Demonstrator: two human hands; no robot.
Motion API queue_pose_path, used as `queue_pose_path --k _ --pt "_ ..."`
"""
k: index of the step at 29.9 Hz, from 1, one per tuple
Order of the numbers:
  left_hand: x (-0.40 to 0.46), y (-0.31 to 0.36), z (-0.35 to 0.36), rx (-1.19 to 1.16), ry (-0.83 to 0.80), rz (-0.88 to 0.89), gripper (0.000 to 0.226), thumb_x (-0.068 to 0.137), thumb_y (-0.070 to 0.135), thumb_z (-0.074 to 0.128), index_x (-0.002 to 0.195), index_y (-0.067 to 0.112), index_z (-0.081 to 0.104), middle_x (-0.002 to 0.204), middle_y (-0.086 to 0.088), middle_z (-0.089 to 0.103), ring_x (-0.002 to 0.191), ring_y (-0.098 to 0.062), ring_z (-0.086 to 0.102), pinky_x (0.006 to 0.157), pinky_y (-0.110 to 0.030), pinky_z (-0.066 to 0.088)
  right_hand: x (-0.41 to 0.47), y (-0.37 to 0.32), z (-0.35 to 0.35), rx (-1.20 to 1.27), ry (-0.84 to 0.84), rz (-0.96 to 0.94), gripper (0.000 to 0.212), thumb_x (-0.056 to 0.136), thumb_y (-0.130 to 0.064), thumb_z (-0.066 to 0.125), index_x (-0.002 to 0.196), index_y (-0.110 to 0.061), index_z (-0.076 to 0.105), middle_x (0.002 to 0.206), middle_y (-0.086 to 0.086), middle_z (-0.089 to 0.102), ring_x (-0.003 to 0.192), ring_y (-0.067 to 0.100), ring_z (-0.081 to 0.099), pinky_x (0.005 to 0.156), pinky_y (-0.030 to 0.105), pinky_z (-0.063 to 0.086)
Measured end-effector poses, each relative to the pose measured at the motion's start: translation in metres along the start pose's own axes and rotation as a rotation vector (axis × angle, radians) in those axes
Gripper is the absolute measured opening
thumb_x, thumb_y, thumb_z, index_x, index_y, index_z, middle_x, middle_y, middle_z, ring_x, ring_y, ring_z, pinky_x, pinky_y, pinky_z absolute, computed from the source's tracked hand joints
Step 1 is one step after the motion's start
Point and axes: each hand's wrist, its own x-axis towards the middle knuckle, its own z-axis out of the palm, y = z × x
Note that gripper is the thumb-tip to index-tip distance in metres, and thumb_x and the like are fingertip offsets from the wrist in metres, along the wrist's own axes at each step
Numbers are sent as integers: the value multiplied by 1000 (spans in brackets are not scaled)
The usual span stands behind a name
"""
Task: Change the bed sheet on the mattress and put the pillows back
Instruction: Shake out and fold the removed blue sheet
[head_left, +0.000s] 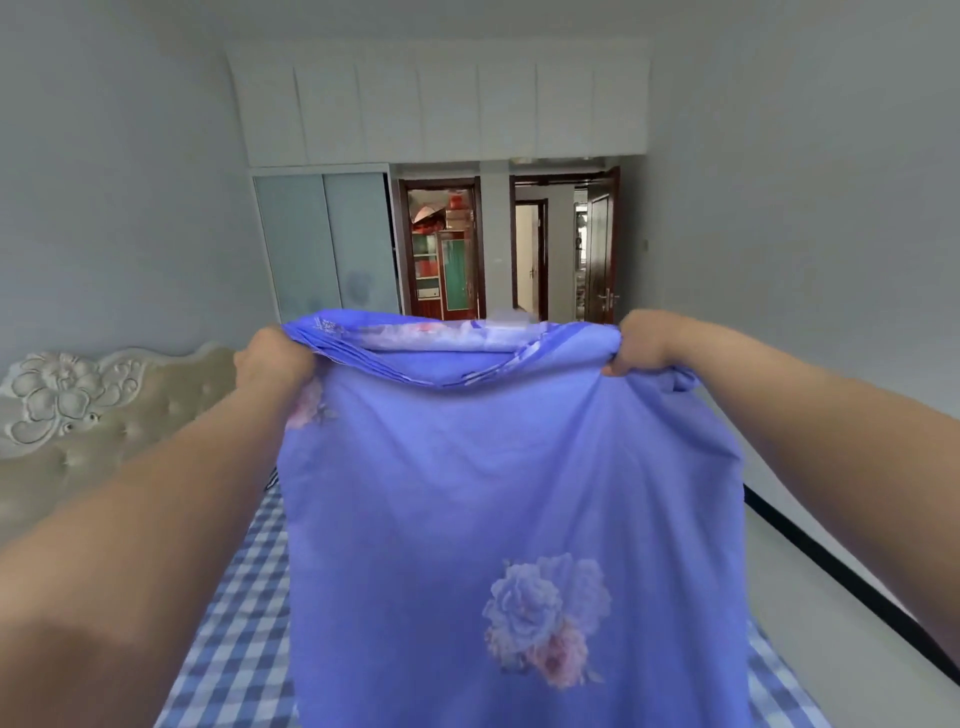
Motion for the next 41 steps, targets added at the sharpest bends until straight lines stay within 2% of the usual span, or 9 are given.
queue_pose_path --k 5,8,10,14,18,26,31,36,41 --pt "84 45 94 387 -39 -123 42 83 23 58 124 17 55 123 -4 58 121 -25 47 82 -32 46 169 21 22 -62 67 -7 34 75 -51 62 90 -20 59 87 -1 60 83 26 59 69 29 44" --pt "151 78 157 53 -234 -341 11 90 10 50 98 4 55 86 -14 55 67 -31 65 55 -38 59 268 29 36 -101 68 -29 25 80 -45 55 90 -22 58 83 -6 58 83 22 58 69 28 44" --pt "187 100 195 -310 -249 -498 14 92 -1 40 78 -2 43 73 -10 40 45 -33 55 28 -45 44 325 31 45 -70 77 13 18 85 -37 52 93 -22 58 90 -4 61 88 22 60 70 28 43" --pt "290 157 244 -649 -163 -328 30 92 -4 33 67 9 43 41 -7 48 41 -23 49 24 -23 39 444 41 18 269 403 123 25 89 -17 44 109 -13 57 108 10 64 97 31 62 72 32 43" --pt "355 213 252 -902 4 -51 30 89 -2 41 72 20 53 59 0 47 50 -13 36 39 -13 32 508 45 -46 454 704 133 26 88 -14 42 112 -9 51 109 17 62 99 36 59 72 33 38" --pt "402 234 275 -1142 9 27 28 87 1 40 79 22 56 52 8 54 50 -10 44 43 -13 40 548 52 -64 365 818 58 13 85 -11 41 97 -12 44 90 14 61 72 30 47 62 33 32" --pt "396 211 275 -1189 28 41 27 86 2 40 81 22 56 56 9 53 51 -8 45 47 -16 40 546 45 -60 202 840 -14 17 82 -6 41 98 -10 45 95 14 57 82 35 55 61 34 35" --pt "383 164 256 -1067 -81 39 28 71 11 48 92 21 64 83 0 59 73 -16 54 64 -22 51 524 33 -77 77 480 -74 21 86 -26 55 102 -12 53 94 8 63 81 30 59 66 31 44" --pt "355 97 249 -747 -289 42 23 79 7 41 87 14 62 64 6 61 57 -5 59 68 -24 59 491 30 -41 218 -632 -187 60 66 -47 81 116 -17 64 114 4 69 106 28 65 100 44 47"
